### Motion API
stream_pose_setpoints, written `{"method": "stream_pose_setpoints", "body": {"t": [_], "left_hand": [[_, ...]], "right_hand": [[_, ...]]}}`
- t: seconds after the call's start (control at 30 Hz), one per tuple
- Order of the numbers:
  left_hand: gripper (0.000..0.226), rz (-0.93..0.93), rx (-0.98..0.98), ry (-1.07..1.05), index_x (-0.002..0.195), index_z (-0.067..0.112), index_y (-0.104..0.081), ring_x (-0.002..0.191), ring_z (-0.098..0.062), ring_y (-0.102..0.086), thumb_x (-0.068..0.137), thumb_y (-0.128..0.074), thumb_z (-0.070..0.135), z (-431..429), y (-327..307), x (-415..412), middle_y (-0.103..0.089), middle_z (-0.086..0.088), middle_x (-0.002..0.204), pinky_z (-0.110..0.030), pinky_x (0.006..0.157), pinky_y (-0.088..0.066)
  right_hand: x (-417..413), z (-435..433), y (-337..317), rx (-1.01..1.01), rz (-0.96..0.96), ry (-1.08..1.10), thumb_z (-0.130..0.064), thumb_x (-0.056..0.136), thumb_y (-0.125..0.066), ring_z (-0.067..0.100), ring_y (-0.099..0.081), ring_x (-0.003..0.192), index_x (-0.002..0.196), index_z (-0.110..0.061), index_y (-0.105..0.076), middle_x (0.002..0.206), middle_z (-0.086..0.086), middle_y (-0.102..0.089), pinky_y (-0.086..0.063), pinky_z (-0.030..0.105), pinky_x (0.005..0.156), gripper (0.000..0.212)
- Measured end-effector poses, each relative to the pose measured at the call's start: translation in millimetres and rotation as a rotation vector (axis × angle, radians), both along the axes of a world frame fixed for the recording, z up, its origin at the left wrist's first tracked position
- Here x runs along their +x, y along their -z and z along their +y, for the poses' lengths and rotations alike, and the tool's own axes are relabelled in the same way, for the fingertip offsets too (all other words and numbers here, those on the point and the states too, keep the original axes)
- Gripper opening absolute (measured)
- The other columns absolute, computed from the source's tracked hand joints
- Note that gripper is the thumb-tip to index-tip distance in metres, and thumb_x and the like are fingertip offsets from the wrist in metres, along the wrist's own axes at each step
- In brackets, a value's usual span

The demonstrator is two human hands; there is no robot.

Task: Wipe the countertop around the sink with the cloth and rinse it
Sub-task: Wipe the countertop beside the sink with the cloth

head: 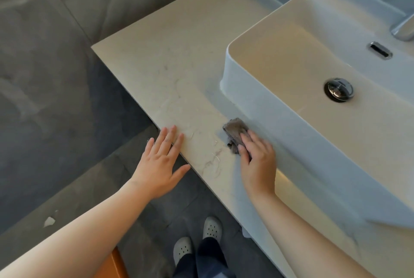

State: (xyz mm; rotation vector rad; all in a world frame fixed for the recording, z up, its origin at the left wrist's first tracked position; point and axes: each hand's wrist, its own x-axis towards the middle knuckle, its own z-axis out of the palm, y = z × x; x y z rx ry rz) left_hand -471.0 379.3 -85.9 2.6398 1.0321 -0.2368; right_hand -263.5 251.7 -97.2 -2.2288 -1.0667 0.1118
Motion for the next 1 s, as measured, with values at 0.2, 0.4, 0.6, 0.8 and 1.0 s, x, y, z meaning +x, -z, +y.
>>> {"method": "stream_pose_setpoints", "body": {"t": [0.2, 0.4, 0.6, 0.8, 1.0], "left_hand": [[0.084, 0.003, -0.034, -0.014, 0.150, 0.025, 0.007, 0.142, -0.017, 0.024, 0.081, -0.004, 0.071, 0.6, -7.3, 3.0, 0.021, 0.002, 0.156, -0.037, 0.118, 0.005], [0.077, -0.012, -0.017, 0.027, 0.151, 0.024, -0.013, 0.146, -0.018, 0.006, 0.085, -0.002, 0.062, 14.5, -21.8, -1.3, 0.001, 0.001, 0.159, -0.039, 0.118, -0.001], [0.063, -0.030, 0.013, -0.094, 0.149, 0.017, -0.022, 0.146, -0.026, 0.002, 0.096, -0.028, 0.050, 26.8, -25.7, 4.8, -0.005, -0.007, 0.159, -0.043, 0.119, -0.007], [0.067, -0.046, -0.005, -0.052, 0.151, 0.015, -0.013, 0.146, -0.024, 0.006, 0.097, -0.033, 0.048, 42.5, -21.4, 4.7, 0.002, -0.007, 0.159, -0.043, 0.119, -0.005], [0.073, -0.038, 0.006, -0.008, 0.151, 0.014, -0.006, 0.145, -0.024, 0.011, 0.095, -0.031, 0.052, 62.8, -22.4, -0.6, 0.009, -0.006, 0.158, -0.042, 0.119, -0.001]], "right_hand": [[-28.6, -10.4, -2.7, 0.012, 0.003, -0.108, -0.017, 0.088, -0.056, 0.022, -0.056, 0.106, 0.115, -0.014, -0.068, 0.125, 0.001, -0.064, -0.042, 0.030, 0.092, 0.029], [-51.3, -16.3, -7.1, 0.004, 0.048, -0.191, -0.012, 0.085, -0.063, 0.017, -0.054, 0.106, 0.114, -0.018, -0.069, 0.125, -0.003, -0.063, -0.036, 0.021, 0.096, 0.030], [-61.3, -24.4, -19.9, -0.026, 0.279, -0.254, -0.007, 0.080, -0.071, 0.008, -0.053, 0.109, 0.110, -0.025, -0.071, 0.120, -0.018, -0.063, -0.040, 0.019, 0.095, 0.035], [-32.7, -1.3, -51.0, 0.141, 0.426, -0.034, -0.007, 0.081, -0.071, -0.001, -0.056, 0.111, 0.108, -0.024, -0.072, 0.114, -0.019, -0.064, -0.041, 0.015, 0.097, 0.032], [24.2, 47.9, -30.5, 0.029, 0.194, 0.054, -0.005, 0.082, -0.066, 0.022, -0.059, 0.115, 0.113, -0.011, -0.069, 0.122, 0.003, -0.065, -0.041, 0.036, 0.105, 0.032]]}}
